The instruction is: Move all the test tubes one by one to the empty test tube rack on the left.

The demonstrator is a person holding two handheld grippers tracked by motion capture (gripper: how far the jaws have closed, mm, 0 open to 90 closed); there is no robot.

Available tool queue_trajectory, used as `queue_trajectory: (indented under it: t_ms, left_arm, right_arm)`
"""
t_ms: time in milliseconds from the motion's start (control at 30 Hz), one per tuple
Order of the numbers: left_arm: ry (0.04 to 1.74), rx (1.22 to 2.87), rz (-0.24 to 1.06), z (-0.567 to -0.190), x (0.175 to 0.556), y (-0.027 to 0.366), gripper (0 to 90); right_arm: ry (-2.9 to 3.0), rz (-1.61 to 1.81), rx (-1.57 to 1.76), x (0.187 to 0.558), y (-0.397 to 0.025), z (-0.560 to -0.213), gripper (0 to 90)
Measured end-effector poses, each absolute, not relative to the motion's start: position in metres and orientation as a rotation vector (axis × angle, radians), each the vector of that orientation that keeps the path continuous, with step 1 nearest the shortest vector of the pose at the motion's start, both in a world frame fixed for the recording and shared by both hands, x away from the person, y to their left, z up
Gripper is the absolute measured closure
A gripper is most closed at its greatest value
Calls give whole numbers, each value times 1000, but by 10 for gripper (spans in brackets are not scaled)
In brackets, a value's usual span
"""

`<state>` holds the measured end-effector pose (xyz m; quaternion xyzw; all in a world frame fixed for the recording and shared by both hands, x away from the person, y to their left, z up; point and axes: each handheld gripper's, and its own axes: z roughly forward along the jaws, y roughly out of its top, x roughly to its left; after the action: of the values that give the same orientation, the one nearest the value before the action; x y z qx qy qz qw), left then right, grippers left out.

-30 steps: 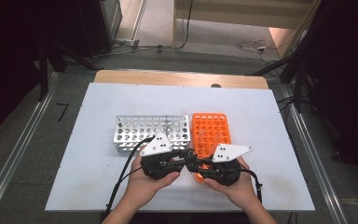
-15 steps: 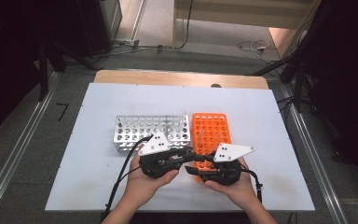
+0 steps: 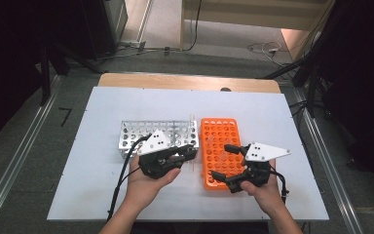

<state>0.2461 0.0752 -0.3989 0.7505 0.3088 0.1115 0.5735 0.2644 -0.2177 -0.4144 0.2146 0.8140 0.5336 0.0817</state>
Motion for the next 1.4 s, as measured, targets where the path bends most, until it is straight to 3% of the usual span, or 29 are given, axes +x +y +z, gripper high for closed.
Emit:
queue_trajectory:
  t_ms: [600,1400]
  left_arm:
    - [791,1732,344,-387,285,94,755]
    - [867,1673,432,-383,344,93,756]
  right_arm:
    - [2305,1566,820,282,-279,-418,0]
    - [2283,1556,868,288,-295,-423,0]
